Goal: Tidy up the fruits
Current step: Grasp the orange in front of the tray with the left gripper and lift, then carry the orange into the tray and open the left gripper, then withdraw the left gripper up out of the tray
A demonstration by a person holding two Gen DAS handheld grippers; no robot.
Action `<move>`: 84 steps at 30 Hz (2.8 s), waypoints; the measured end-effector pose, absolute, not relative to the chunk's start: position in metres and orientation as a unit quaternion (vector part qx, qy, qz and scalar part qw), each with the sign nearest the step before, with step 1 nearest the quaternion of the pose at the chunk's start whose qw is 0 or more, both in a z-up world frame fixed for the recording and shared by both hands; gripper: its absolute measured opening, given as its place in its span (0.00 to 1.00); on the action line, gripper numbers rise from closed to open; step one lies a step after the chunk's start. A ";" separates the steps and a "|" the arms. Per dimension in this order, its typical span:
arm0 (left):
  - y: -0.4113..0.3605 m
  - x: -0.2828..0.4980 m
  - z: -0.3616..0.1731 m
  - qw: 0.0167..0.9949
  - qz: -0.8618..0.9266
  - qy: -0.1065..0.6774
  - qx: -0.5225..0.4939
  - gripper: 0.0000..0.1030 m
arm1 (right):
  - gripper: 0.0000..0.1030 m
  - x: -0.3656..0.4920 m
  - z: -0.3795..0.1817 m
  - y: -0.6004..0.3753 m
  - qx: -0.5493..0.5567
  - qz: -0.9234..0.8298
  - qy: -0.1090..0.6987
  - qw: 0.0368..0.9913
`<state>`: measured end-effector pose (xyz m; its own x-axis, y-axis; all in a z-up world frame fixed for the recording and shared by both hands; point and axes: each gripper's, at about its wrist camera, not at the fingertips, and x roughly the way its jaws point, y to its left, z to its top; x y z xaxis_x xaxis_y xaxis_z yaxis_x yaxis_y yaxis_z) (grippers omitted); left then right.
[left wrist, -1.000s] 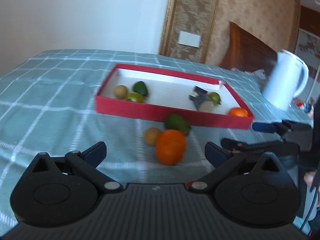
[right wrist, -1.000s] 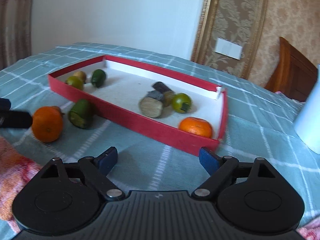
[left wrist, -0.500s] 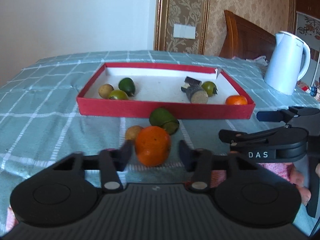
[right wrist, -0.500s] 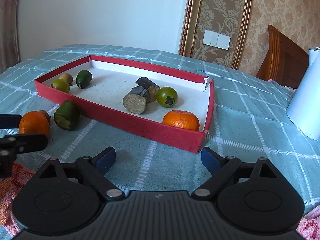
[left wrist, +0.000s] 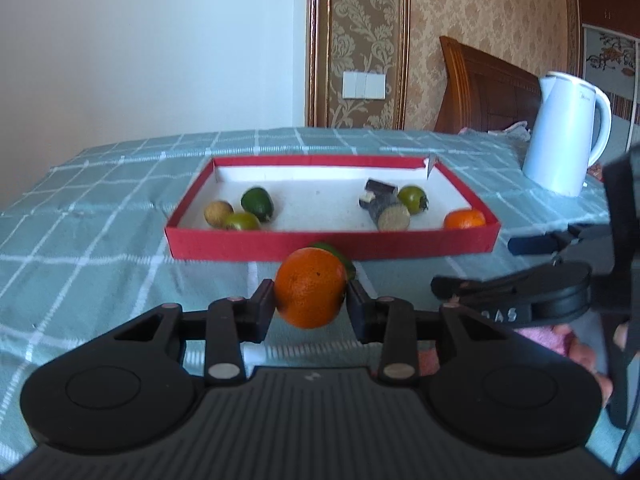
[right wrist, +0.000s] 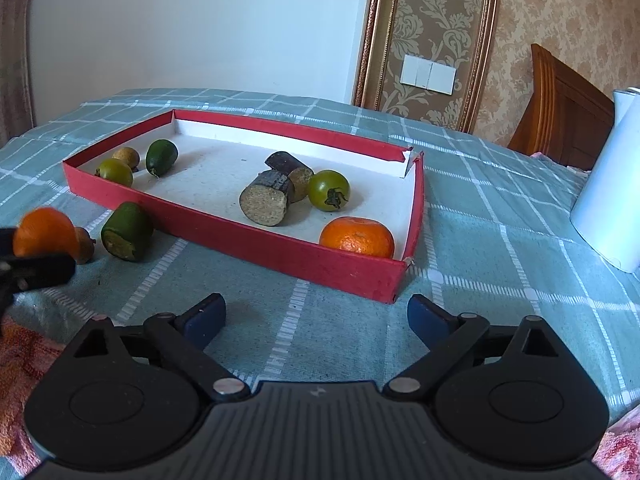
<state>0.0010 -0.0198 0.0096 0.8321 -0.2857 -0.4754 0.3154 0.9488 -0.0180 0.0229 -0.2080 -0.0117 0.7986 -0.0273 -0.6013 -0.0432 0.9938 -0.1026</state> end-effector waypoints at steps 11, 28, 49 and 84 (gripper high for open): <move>-0.009 0.040 0.032 0.963 -0.131 0.232 0.030 0.34 | 0.99 0.027 -0.013 -0.214 -0.031 -0.001 0.327 0.945; -0.025 0.133 0.021 0.945 -0.144 0.294 0.022 0.34 | 1.00 0.028 -0.014 -0.218 -0.007 0.001 0.334 0.943; -0.004 0.098 0.041 0.960 -0.148 0.239 0.006 0.47 | 1.00 0.029 -0.015 -0.221 0.003 0.004 0.337 0.941; 0.070 0.067 -0.013 0.950 -0.046 0.308 -0.021 0.73 | 1.00 0.027 -0.001 -0.204 0.085 0.116 0.317 0.937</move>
